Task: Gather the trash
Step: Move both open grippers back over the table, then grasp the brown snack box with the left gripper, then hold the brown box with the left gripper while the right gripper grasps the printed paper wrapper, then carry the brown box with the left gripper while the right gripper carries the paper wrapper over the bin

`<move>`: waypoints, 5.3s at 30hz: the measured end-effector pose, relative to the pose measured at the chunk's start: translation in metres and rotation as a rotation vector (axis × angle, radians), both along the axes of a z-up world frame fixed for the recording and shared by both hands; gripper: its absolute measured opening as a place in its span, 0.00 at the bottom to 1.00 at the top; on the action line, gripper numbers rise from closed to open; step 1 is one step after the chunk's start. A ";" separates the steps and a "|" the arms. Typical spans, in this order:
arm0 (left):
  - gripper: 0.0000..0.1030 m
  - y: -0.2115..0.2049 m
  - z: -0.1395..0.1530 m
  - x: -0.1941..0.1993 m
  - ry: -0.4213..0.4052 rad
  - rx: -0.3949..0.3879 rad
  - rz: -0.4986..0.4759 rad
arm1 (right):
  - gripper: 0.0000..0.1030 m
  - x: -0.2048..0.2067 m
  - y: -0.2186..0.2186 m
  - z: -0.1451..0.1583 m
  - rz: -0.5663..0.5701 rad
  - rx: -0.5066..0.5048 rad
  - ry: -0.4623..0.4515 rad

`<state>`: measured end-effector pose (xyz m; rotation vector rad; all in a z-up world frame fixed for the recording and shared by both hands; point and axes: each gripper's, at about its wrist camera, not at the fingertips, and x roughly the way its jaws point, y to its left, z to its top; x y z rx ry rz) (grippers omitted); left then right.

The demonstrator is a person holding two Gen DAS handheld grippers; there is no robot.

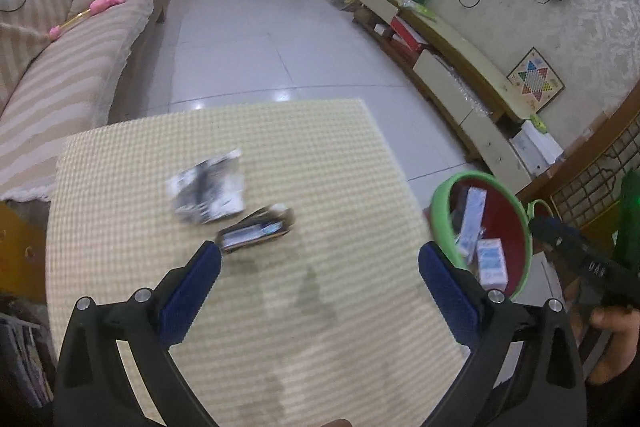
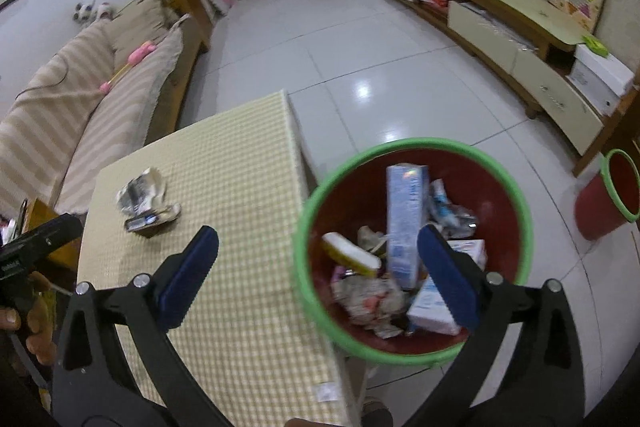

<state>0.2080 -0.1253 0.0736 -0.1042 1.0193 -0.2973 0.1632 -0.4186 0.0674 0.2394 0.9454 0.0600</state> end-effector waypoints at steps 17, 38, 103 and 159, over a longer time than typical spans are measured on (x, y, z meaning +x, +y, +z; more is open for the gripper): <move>0.82 0.008 -0.062 0.030 0.038 0.185 -0.200 | 0.95 0.002 0.062 -0.010 0.164 -0.063 0.024; 0.24 0.019 -0.110 0.045 0.128 0.162 -0.237 | 0.95 0.008 0.065 -0.021 0.182 -0.051 0.066; 0.24 0.187 -0.087 -0.028 0.024 -0.099 0.105 | 0.20 0.065 0.224 -0.041 0.557 -0.190 0.064; 0.24 0.057 -0.017 -0.077 0.053 0.003 0.161 | 0.20 -0.056 0.109 0.006 0.493 -0.039 -0.043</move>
